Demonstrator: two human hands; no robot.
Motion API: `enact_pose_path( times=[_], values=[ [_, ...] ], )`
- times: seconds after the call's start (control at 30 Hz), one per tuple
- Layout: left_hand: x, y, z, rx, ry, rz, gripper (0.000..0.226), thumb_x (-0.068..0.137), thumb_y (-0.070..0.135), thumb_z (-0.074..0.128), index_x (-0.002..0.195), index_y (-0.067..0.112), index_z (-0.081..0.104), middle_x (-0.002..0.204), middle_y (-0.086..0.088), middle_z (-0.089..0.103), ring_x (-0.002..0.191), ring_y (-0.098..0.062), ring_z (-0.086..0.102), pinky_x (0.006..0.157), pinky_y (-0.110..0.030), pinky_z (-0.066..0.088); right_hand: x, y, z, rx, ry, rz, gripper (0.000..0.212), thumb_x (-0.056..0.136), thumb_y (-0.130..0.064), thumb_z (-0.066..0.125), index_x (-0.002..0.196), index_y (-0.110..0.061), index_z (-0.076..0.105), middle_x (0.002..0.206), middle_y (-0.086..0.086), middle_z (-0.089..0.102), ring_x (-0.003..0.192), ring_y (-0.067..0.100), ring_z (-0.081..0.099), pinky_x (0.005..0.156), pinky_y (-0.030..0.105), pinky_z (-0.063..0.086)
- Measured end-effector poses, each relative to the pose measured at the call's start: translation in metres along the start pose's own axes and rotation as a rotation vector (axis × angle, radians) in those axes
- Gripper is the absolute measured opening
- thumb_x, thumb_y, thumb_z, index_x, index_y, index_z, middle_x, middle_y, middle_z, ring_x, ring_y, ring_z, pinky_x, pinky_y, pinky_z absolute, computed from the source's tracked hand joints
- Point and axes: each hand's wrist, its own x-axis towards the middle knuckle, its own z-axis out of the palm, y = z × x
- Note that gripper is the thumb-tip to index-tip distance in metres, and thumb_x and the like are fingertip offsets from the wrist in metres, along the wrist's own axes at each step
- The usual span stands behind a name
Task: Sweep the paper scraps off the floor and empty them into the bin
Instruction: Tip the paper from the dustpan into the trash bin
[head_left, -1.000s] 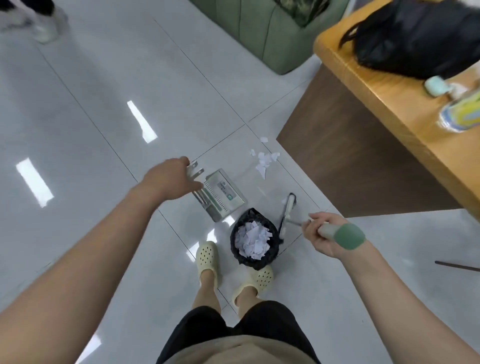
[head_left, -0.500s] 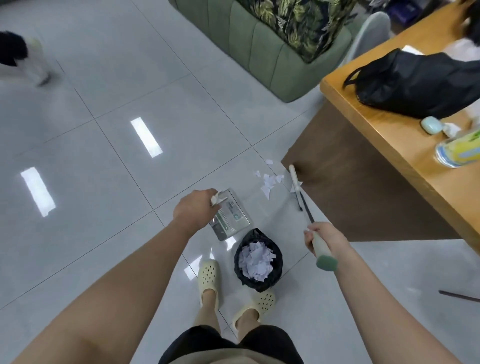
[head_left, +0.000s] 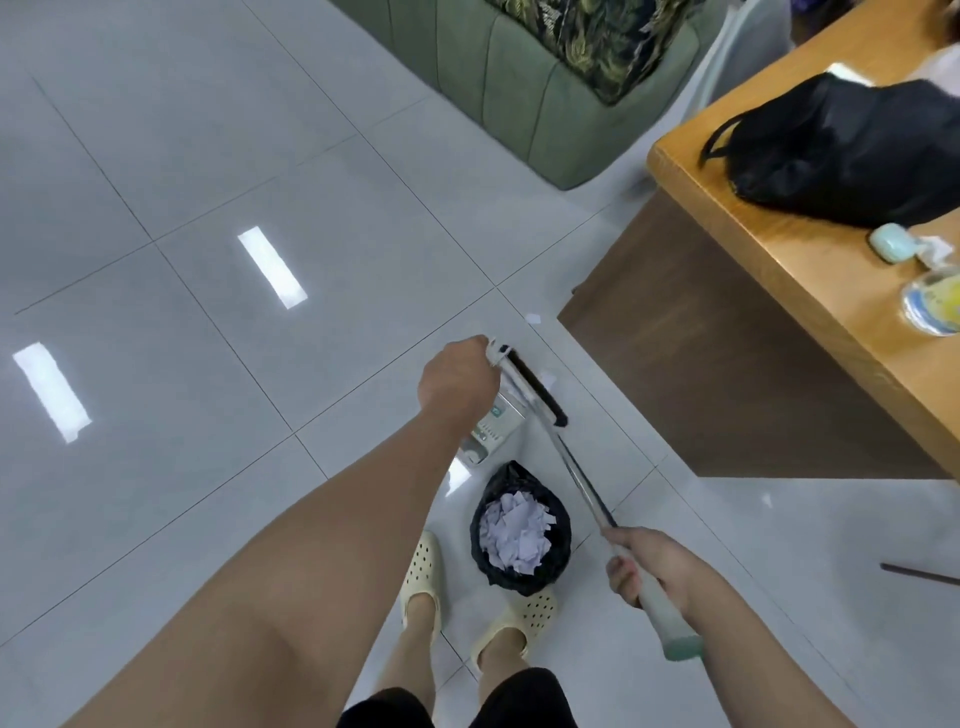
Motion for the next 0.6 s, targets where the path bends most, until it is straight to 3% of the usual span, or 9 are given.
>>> enact_pose_path(
  times=[0.13, 0.23, 0.33, 0.47, 0.6],
  values=[
    [0.005, 0.002, -0.002, 0.019, 0.007, 0.003, 0.021, 0.098, 0.029, 0.056, 0.116, 0.020, 0.062, 0.102, -0.006, 0.068, 0.094, -0.031, 0.065, 0.068, -0.033, 0.044, -0.042, 0.003, -0.034, 0.060, 0.004, -0.028, 0.017, 0.097, -0.025, 0.057, 0.091, -0.013, 0.047, 0.058, 0.005, 0.043, 0.035, 0.008, 0.028, 0.029, 0.011, 0.022],
    [0.008, 0.002, -0.004, 0.024, -0.002, -0.002, 0.019, 0.099, 0.031, 0.056, 0.114, 0.021, 0.062, 0.099, -0.004, 0.070, 0.087, -0.030, 0.068, 0.068, -0.034, 0.051, -0.051, -0.003, -0.036, 0.096, -0.017, -0.076, 0.011, 0.099, -0.024, 0.053, 0.094, -0.016, 0.048, 0.058, 0.005, 0.043, 0.033, 0.007, 0.028, 0.030, 0.010, 0.022],
    [0.008, 0.000, -0.001, -0.016, 0.024, -0.029, 0.017, 0.097, 0.032, 0.057, 0.108, 0.021, 0.062, 0.091, -0.003, 0.070, 0.080, -0.028, 0.069, 0.073, -0.038, 0.057, -0.038, -0.030, -0.030, 0.105, -0.001, -0.140, 0.014, 0.099, -0.026, 0.054, 0.092, -0.016, 0.048, 0.057, 0.005, 0.044, 0.031, 0.007, 0.029, 0.030, 0.010, 0.022],
    [0.000, -0.001, 0.018, -0.121, 0.103, -0.105, 0.016, 0.099, 0.029, 0.055, 0.111, 0.019, 0.060, 0.081, 0.004, 0.063, 0.077, -0.024, 0.062, 0.066, -0.033, 0.047, -0.007, -0.086, -0.017, 0.167, 0.000, -0.199, 0.020, 0.099, -0.027, 0.054, 0.086, -0.015, 0.044, 0.055, 0.004, 0.044, 0.029, 0.006, 0.031, 0.029, 0.010, 0.024],
    [0.007, 0.001, 0.026, -0.135, 0.131, -0.109, 0.013, 0.099, 0.028, 0.056, 0.108, 0.020, 0.059, 0.080, 0.006, 0.061, 0.077, -0.024, 0.063, 0.068, -0.034, 0.050, 0.039, -0.136, 0.001, 0.128, 0.018, -0.253, 0.020, 0.101, -0.025, 0.052, 0.090, -0.011, 0.043, 0.059, 0.004, 0.042, 0.030, 0.006, 0.032, 0.029, 0.012, 0.025]
  ],
)
